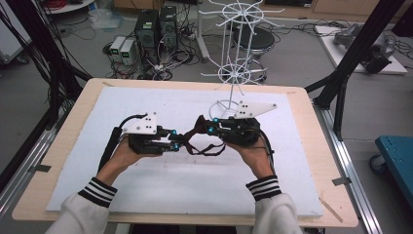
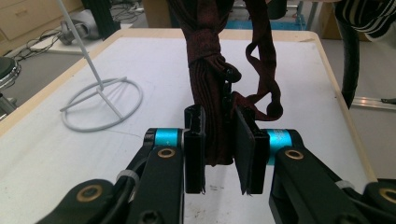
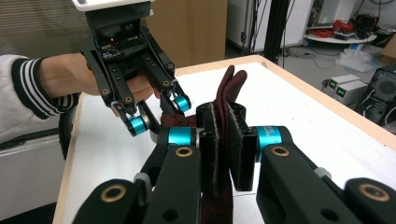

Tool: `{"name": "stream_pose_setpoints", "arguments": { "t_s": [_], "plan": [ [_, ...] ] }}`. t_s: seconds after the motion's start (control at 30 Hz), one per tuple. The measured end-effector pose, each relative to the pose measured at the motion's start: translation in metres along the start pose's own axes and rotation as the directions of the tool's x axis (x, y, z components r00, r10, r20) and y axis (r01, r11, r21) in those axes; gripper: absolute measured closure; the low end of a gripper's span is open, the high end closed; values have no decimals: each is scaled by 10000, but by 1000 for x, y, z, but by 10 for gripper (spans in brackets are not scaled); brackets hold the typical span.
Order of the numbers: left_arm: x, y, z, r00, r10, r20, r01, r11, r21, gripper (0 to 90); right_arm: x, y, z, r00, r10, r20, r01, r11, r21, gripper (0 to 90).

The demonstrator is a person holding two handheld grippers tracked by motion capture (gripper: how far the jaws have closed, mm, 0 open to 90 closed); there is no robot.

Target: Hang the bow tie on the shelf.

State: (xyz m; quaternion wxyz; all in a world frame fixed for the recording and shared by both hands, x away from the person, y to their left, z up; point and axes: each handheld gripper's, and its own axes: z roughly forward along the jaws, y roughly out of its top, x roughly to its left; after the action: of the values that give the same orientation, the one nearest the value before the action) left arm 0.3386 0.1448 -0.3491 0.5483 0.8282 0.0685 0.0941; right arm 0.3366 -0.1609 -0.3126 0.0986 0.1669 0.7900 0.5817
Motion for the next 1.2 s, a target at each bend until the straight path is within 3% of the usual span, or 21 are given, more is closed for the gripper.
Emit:
{"name": "stream_pose_setpoints", "arguments": {
  "t_s": [0.17,0.27,0.3,0.33,0.37,0.4,0.43,0.5,0.77,0.87,0.97,1.2],
  "plan": [
    [1,-1,0,9998,-197,77,198,9997,-161,717,0,0,-1,10000,0,-4,0,10000,-28,848],
    [1,-1,0,9995,-251,181,256,9993,-279,632,1,0,-2,10000,1,70,0,10000,-84,848],
    [1,0,0,9990,-430,143,435,9983,-375,568,1,1,-2,9999,6,125,-4,9999,-122,848],
    [0,0,0,9982,-585,-90,580,9973,-452,423,1,1,-3,9999,-23,149,26,9998,-186,848],
    [-1,1,2,9953,-703,-661,670,9964,-511,211,1,1,-4,9999,16,132,-13,9998,-177,848],
    [-1,2,2,9917,-749,-1047,688,9958,-608,62,1,0,-4,9999,2,135,1,9998,-196,848],
    [-1,2,2,9917,-749,-1047,688,9958,-608,17,2,0,-4,9999,-33,164,36,9998,-180,848],
    [1,2,-1,9878,-1040,-1159,929,9909,-972,17,2,1,-6,9999,-36,143,40,9997,-245,848],
    [1,2,-11,9788,-1093,-1730,916,9900,-1069,18,0,1,-16,9992,-2,409,24,9985,-548,848],
    [-2,-6,-18,9744,-1188,-1909,925,9856,-1413,27,-1,2,-23,9984,15,570,31,9967,-809,848],
    [-5,-17,-24,9721,-1247,-1989,978,9853,-1399,27,-3,1,-30,9975,79,704,-11,9953,-964,848],
    [-13,-37,-41,9598,-1384,-2441,1026,9827,-1540,27,-7,1,-41,9939,119,1095,8,9933,-1152,848]
  ]
}}
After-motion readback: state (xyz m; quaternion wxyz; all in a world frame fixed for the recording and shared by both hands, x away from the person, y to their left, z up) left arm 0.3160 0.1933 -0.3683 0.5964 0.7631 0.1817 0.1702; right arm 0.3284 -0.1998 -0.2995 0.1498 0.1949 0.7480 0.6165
